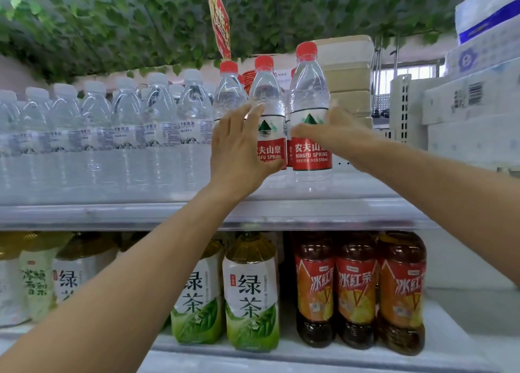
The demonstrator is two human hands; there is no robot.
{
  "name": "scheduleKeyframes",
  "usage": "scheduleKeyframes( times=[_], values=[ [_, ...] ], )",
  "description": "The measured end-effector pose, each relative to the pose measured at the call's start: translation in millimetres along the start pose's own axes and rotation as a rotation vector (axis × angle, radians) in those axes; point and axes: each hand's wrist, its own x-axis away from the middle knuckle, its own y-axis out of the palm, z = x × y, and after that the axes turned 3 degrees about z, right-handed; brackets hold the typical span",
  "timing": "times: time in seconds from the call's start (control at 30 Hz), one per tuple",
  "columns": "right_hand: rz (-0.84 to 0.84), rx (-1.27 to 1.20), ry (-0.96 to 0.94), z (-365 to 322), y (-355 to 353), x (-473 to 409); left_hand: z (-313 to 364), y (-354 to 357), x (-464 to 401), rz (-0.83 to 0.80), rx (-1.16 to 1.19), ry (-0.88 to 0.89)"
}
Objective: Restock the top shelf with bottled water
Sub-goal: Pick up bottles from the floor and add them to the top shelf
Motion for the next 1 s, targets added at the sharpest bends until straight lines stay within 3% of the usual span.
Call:
scheduleKeyframes(
  times=[0.3, 0.8, 1.0],
  values=[
    [0.007, 0.120, -0.092, 24.2, 11.7, 9.5, -2.9, 9.5, 7.8, 0.034, 0.009, 0.014],
    [0.097, 0.161, -0.063, 36.7, 33.2, -8.8, 2.7, 8.4, 8.9, 0.003, -0.008, -0.035],
    [-0.026, 0.247, -0.034, 27.7, 22.9, 6.7, -1.5, -6.4, 16.1, -0.098, 0.005, -0.016]
  ],
)
